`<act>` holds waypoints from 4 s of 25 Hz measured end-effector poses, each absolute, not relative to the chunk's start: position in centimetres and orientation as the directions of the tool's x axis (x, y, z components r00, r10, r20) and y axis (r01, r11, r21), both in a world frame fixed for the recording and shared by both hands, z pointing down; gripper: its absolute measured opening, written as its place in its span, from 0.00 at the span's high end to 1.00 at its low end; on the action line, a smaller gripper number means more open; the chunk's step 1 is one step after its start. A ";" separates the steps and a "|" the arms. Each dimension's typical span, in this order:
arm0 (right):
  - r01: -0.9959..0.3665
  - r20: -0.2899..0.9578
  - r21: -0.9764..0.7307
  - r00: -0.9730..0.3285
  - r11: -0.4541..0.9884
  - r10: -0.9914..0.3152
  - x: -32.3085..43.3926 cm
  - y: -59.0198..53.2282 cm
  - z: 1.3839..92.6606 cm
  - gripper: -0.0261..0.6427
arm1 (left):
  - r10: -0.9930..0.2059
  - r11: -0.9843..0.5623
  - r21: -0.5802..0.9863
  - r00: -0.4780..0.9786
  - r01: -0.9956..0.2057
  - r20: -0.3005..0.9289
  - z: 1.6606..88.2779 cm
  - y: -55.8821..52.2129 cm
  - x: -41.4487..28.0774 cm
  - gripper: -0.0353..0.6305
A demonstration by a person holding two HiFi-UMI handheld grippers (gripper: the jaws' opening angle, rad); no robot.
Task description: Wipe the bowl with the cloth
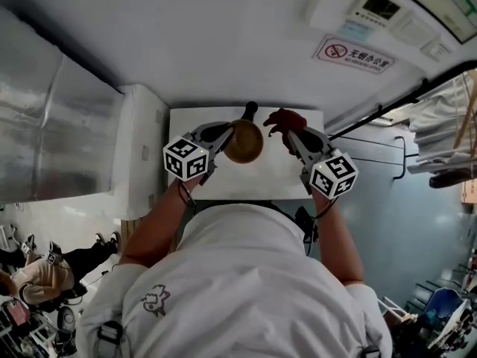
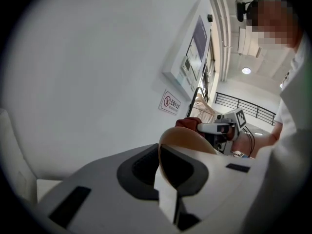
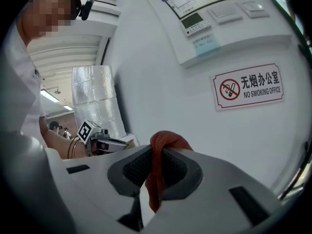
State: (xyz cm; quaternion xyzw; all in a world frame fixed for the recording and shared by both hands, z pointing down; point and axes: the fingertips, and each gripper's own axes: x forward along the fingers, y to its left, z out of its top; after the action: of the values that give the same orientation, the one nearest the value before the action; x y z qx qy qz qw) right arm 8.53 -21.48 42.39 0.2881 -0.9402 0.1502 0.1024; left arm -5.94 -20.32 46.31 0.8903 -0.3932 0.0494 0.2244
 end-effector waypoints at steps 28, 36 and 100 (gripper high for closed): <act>-0.377 0.443 -0.343 -0.873 0.860 -0.205 14.9 -21.7 56.0 0.88 | -0.764 -0.293 0.320 0.422 -0.901 0.489 57.4 -18.5 -2.4 0.91; -0.365 0.477 -0.370 -0.864 0.854 -0.162 13.5 -19.9 58.3 0.88 | -0.740 -0.269 0.300 0.396 -0.915 0.544 61.4 -16.7 -4.4 0.91; -0.430 0.586 -0.372 -0.796 0.823 -0.151 13.5 -19.0 64.0 0.88 | -0.487 -0.256 0.219 0.322 -0.941 0.812 83.4 -18.0 -8.0 0.81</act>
State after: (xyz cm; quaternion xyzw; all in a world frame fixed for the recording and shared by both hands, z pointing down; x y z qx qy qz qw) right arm 13.50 -19.04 64.04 0.1591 -0.9135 0.2517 0.2771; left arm -8.03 -18.01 83.39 0.7278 -0.4907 0.3137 0.3623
